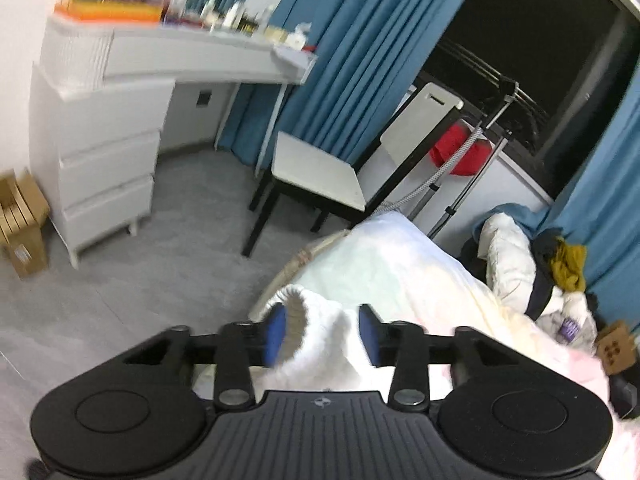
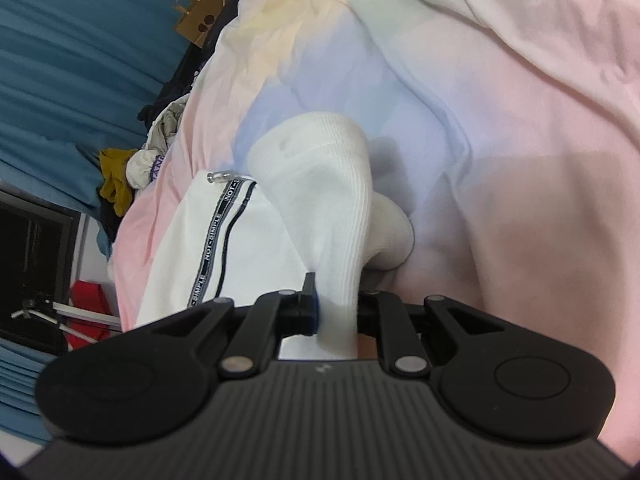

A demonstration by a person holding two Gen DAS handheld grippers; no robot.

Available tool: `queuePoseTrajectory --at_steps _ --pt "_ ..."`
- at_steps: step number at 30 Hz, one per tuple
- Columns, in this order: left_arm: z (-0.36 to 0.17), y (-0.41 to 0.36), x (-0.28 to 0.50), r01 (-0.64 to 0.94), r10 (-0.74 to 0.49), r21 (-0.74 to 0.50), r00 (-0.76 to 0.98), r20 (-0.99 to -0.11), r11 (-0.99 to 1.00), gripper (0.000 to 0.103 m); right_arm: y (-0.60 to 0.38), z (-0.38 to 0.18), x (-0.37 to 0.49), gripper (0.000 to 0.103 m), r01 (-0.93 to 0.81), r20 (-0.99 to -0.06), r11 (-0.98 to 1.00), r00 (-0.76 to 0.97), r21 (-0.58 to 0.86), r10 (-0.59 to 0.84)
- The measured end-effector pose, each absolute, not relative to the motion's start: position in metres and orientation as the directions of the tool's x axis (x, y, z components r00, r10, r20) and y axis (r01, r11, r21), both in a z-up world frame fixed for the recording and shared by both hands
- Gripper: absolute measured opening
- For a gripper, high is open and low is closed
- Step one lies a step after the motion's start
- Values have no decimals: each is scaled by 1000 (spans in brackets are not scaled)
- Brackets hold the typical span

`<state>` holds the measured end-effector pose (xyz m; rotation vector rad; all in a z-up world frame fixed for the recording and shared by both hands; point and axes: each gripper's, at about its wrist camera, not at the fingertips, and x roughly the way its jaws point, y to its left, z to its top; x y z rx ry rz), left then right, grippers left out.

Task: Fold clothes

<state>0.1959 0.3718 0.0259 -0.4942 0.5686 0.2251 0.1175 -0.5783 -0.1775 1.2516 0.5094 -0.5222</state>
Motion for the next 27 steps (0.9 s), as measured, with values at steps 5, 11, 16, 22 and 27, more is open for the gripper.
queuePoseTrajectory --at_steps 5,11,16,22,27 --pt "72 329 146 -249 61 -324 868 -494 913 55 -576 -174 112 17 615 -616 225 784 756 -77" --pt "75 233 108 -117 -38 -291 877 -479 950 56 -582 -181 111 26 606 -615 206 788 768 -27" --pt "40 134 101 3 -157 -305 863 -480 952 56 -586 -186 116 32 587 -602 219 798 779 4" --pt "-22 37 130 91 -236 -286 818 -524 954 56 -582 -174 128 45 565 -596 330 803 756 -8" --pt "-73 8 161 56 -166 -197 779 -604 979 54 -575 -164 133 62 494 -540 431 841 755 -17"
